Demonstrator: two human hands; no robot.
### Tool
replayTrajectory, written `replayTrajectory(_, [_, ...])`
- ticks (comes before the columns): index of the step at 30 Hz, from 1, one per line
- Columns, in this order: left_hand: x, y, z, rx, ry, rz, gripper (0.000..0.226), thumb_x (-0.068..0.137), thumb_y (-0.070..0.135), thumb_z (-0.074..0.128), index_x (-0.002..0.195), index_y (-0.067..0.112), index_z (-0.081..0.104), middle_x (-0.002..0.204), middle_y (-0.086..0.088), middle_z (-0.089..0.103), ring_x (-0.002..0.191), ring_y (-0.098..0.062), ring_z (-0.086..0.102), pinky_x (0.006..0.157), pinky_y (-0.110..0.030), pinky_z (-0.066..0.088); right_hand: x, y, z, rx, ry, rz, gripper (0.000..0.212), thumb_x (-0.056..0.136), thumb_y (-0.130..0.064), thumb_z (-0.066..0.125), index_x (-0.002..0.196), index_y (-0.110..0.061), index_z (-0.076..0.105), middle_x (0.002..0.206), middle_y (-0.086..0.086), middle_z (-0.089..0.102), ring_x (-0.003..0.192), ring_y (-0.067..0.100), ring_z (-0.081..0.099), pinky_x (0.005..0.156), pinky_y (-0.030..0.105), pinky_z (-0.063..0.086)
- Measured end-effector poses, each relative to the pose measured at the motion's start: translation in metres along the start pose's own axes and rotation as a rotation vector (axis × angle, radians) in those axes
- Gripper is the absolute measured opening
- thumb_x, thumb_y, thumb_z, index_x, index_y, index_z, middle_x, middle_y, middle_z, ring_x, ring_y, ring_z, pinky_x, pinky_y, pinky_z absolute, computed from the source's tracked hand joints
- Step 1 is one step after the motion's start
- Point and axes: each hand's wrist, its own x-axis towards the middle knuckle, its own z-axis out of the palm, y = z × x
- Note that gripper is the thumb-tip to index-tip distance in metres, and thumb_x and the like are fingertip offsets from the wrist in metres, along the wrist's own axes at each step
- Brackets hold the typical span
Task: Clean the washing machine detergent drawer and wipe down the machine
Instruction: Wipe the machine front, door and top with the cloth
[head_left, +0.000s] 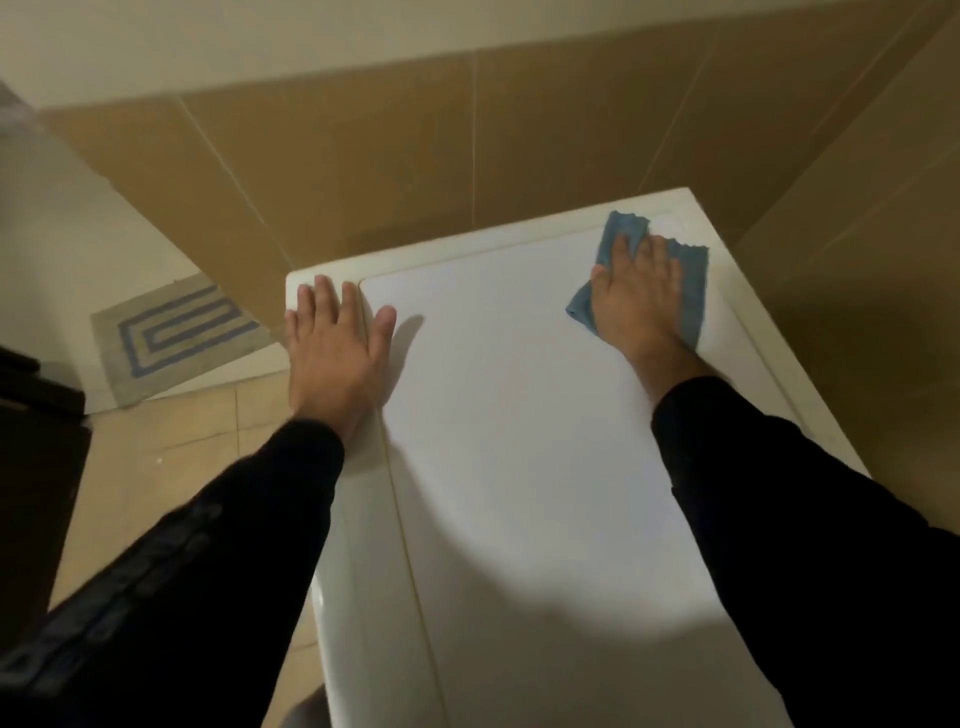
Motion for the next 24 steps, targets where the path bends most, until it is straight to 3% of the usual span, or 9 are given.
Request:
replayTrajectory(8, [-0.032,-0.012,-0.023,-0.269,-0.225,0.061,0.065,0.104,0.052,0.012,0.156,0.015,0.02,0.164,-0.011,0.003,0.151,-0.026,-0.005,0.12,-0.043,-0.005,-0.121,-0.1,0.01,0.003,-0.067,-0.413,0.059,0.103,-0.041,0.025,0.156,-0.015,0.02,0.163,0.011,0.02,0.151,0.028,0.011,0.122,0.046,0.008])
replayTrajectory(14, [-0.127,-0.009,-0.023,-0.391,-0.232,0.076,0.062,0.104,0.052,0.016,0.154,0.015,0.025,0.164,-0.011,0.01,0.152,-0.023,-0.001,0.122,-0.041,-0.002,-0.209,-0.11,0.016,-0.016,-0.109,-0.617,0.06,0.102,-0.044,0.026,0.157,-0.019,0.02,0.163,0.007,0.021,0.152,0.025,0.008,0.123,0.045,0.006])
replayTrajectory(19, [-0.17,-0.011,-0.015,-0.351,-0.245,0.153,0.06,0.102,0.055,0.018,0.138,0.017,0.046,0.151,-0.013,0.033,0.148,-0.032,0.014,0.119,-0.054,0.013,-0.278,-0.096,0.017,0.013,-0.126,-0.673,0.06,0.1,-0.041,0.035,0.154,-0.018,0.028,0.161,0.006,0.027,0.152,0.023,0.012,0.123,0.045,0.007])
replayTrajectory(22, [-0.185,-0.009,-0.015,-0.249,-0.223,0.238,0.062,0.094,0.064,0.026,0.119,0.015,0.053,0.123,-0.011,0.046,0.122,-0.031,0.038,0.102,-0.053,0.036,-0.316,-0.086,0.016,0.04,-0.141,-0.654,0.059,0.099,-0.039,0.033,0.152,-0.013,0.034,0.159,0.006,0.032,0.151,0.022,0.013,0.123,0.045,0.008])
replayTrajectory(24, [-0.195,-0.012,-0.011,-0.163,-0.202,0.307,0.059,0.089,0.066,0.033,0.114,0.016,0.053,0.114,-0.007,0.044,0.112,-0.028,0.039,0.092,-0.048,0.039,-0.338,-0.081,0.017,0.048,-0.122,-0.601,0.058,0.098,-0.039,0.03,0.147,-0.011,0.043,0.155,0.006,0.039,0.151,0.021,0.014,0.123,0.044,0.01])
